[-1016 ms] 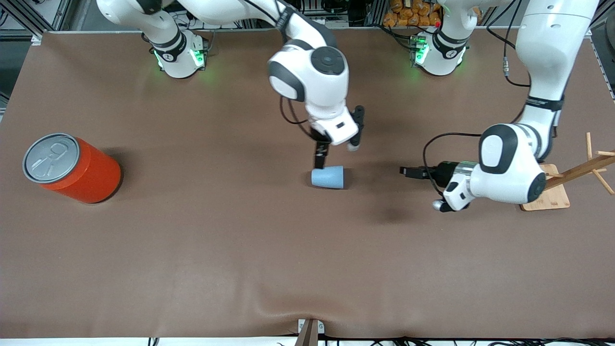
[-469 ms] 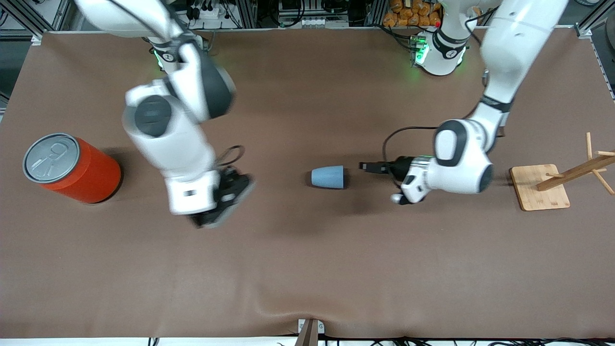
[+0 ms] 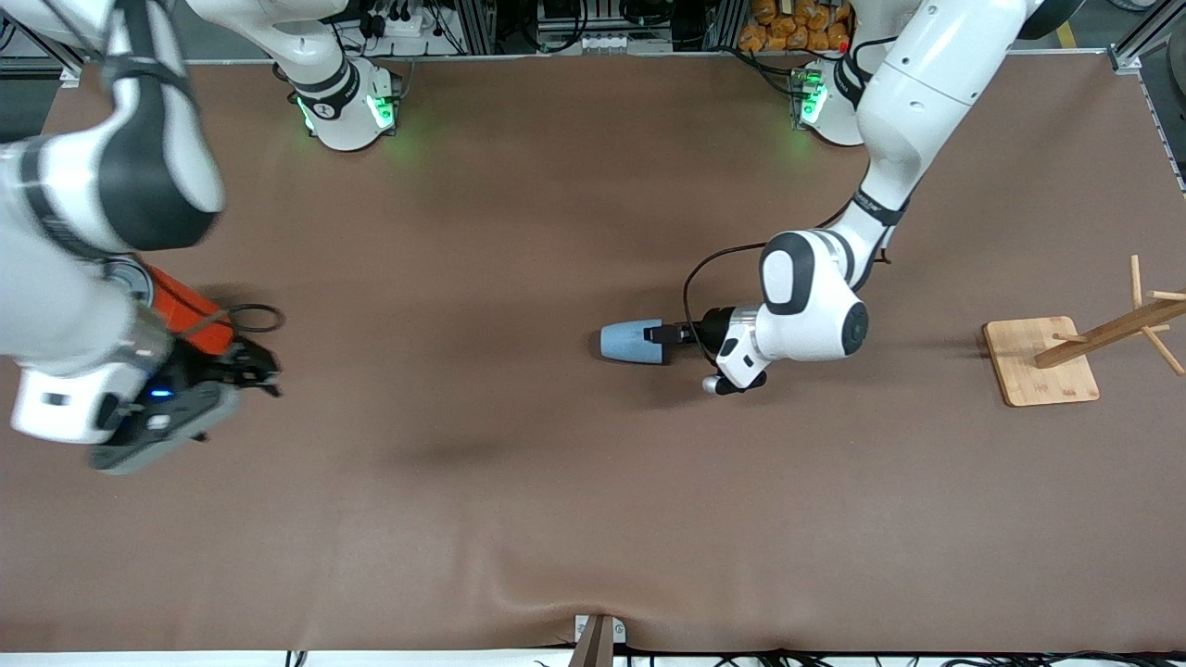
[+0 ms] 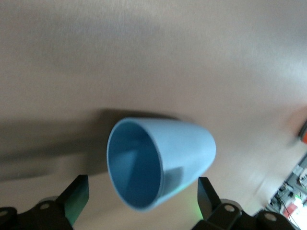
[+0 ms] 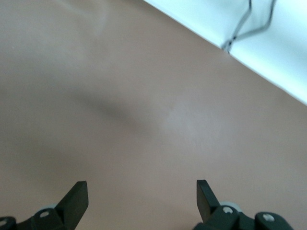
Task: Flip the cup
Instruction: 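Grasp the cup with the left gripper while the right gripper withdraws, then carry the cup with the left gripper toward the wooden stand, turning it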
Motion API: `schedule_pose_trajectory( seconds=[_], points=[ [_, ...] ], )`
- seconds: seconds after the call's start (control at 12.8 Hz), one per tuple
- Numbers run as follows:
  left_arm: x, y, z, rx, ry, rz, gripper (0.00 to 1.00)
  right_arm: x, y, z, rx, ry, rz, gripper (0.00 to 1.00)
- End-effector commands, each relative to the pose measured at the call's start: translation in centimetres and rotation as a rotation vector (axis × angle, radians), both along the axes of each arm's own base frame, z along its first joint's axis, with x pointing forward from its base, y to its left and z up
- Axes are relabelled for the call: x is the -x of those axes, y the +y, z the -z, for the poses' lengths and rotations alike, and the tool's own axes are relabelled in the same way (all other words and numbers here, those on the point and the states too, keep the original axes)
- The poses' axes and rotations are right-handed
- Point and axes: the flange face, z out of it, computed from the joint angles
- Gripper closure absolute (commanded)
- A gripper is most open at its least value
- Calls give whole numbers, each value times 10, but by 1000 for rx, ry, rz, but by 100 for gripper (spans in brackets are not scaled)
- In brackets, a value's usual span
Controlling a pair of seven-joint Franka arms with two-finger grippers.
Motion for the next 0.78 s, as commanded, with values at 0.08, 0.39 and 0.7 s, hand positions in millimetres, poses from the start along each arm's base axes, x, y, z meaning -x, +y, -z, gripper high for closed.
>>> schedule_pose_trajectory(
  seconds=[0.08,0.39,0.7],
  points=[
    [8,-23,9,25,-4,-71,0,47,-29,-40,-74,183,465,0],
    [16,-39,9,26,-17,-75,47,89,-37,-73,-42,222,744,0],
    [8,-34,4,11,-94,-72,100,152,-48,-65,-57,119,791,0]
  ],
)
